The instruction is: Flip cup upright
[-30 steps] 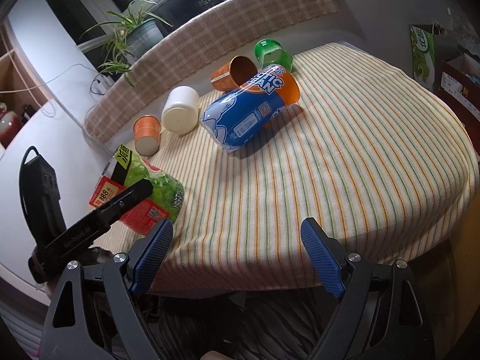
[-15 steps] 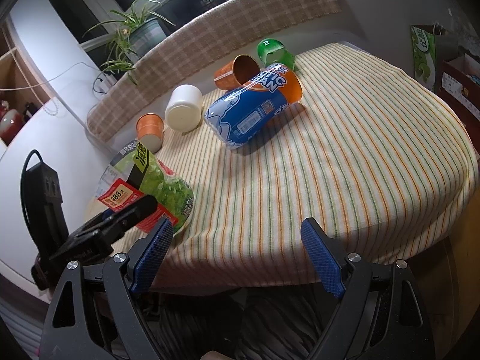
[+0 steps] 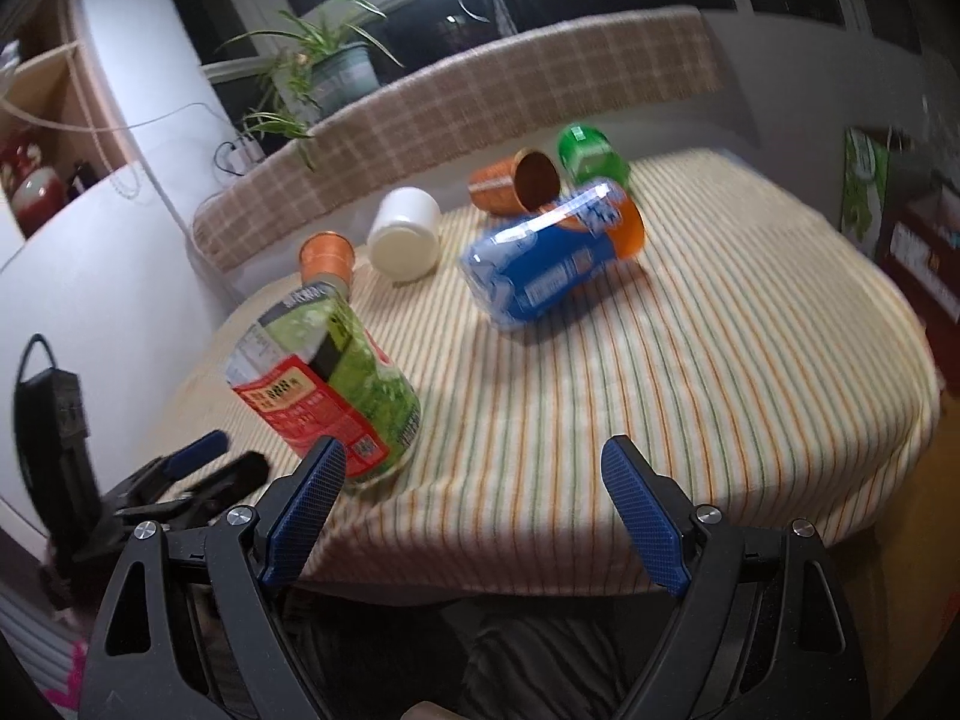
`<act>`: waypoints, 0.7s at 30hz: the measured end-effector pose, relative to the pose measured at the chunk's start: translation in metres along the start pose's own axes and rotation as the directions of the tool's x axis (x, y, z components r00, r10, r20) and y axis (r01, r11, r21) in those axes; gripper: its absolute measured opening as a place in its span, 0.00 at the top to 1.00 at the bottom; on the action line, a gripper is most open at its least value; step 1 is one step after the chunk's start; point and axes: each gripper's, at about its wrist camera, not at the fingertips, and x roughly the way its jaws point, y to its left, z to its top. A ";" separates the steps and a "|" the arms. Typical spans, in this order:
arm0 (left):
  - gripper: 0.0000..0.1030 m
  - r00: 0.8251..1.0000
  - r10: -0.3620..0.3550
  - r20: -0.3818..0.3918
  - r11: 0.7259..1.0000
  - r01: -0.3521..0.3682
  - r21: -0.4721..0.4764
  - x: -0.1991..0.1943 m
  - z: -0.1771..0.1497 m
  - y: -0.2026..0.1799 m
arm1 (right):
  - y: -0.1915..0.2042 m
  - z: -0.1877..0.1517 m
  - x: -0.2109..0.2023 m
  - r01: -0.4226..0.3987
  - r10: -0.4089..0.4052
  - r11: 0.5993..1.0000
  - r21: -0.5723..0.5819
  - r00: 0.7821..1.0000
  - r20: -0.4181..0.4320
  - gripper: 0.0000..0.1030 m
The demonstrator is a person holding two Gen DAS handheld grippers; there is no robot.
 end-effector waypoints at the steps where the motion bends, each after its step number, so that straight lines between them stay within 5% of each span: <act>1: 0.01 1.000 0.016 0.027 1.000 -0.016 -0.010 -0.008 0.001 0.002 | 0.003 0.001 -0.001 0.007 -0.006 1.000 -0.017 1.000 0.016 0.15; 5: 0.01 0.981 0.099 0.170 0.995 -0.094 -0.034 -0.045 0.008 0.003 | 0.021 0.004 -0.010 0.054 -0.043 0.993 -0.105 0.994 0.102 0.15; 13: 0.00 0.906 0.213 0.365 0.977 -0.206 -0.058 -0.092 0.022 -0.004 | 0.046 0.010 -0.028 0.147 -0.084 0.970 -0.194 0.950 0.300 0.09; 15: 0.00 0.891 0.230 0.392 0.972 -0.228 -0.052 -0.098 0.023 -0.008 | 0.047 0.012 -0.030 0.153 -0.084 0.969 -0.192 0.941 0.328 0.00; 21: 0.00 0.888 0.237 0.394 0.969 -0.243 -0.034 -0.101 0.020 -0.015 | 0.052 0.012 -0.035 0.184 -0.105 0.967 -0.175 0.918 0.383 0.00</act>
